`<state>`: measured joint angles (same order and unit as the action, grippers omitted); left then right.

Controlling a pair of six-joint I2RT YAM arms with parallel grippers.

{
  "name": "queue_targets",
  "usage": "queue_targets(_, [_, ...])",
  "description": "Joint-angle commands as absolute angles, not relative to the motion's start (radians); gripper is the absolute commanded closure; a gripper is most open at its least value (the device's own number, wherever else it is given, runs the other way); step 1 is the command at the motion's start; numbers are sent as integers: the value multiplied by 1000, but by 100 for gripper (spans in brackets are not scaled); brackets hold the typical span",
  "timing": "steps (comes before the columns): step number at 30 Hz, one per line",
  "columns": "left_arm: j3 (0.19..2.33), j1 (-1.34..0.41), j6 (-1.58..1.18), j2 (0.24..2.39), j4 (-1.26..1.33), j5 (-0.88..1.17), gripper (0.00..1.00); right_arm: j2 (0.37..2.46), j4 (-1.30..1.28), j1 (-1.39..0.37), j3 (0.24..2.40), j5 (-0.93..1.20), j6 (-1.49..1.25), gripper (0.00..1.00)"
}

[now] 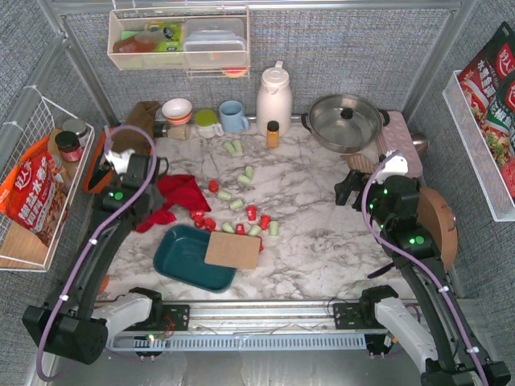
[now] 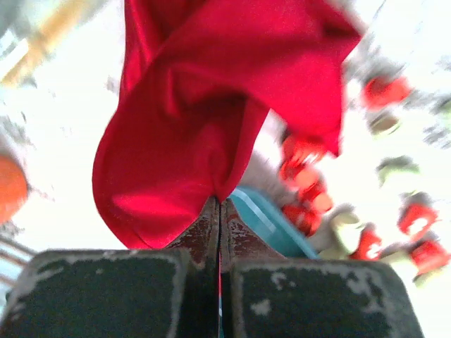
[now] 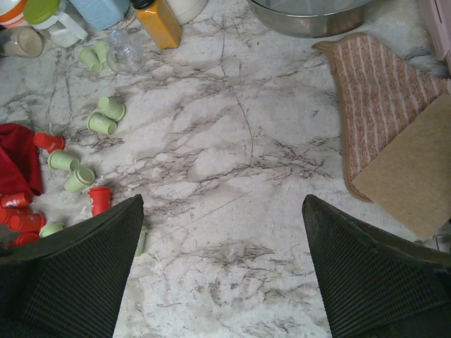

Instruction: Mix the coffee capsules in the storage basket

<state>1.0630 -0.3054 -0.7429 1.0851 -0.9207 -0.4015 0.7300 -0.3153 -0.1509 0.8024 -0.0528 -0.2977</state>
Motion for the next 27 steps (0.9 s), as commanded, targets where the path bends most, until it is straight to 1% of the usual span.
queue_targets(1, [1272,-300,-624,1150,-898,-515,100,735,-297,-150,810,-60,-296,1])
queue_targets(8, [1784,-252,-427,1441,-817,-590,100,746,-303,-143,813,-57,-295,1])
queue_targets(10, [1930,-224,-362,1519,-760,-612,100,749,-304,-141,814,-55,-295,1])
queue_targets(12, [2035,-216,-261,1581,-653,-694,100,754,-304,-138,815,-54,-295,1])
queue_targets(14, [2096,-210,-135,1634,-495,-782,100,761,-302,-134,814,-49,-297,1])
queue_targets(15, [2112,-206,-80,1653,-374,-807,100,764,-299,-130,813,-43,-300,1])
queue_targets(17, [2125,-187,-28,1678,-223,-812,100,769,-296,-125,810,-36,-302,1])
queue_targets(20, [2148,-153,-3,1716,-73,-796,100,776,-294,-118,807,-28,-306,1])
queue_targets(23, [2184,-134,35,1790,-17,-792,100,786,-284,-108,800,-11,-314,1])
queue_targets(27, [2178,-94,-30,1853,-49,-783,100,801,-275,-95,799,12,-323,1])
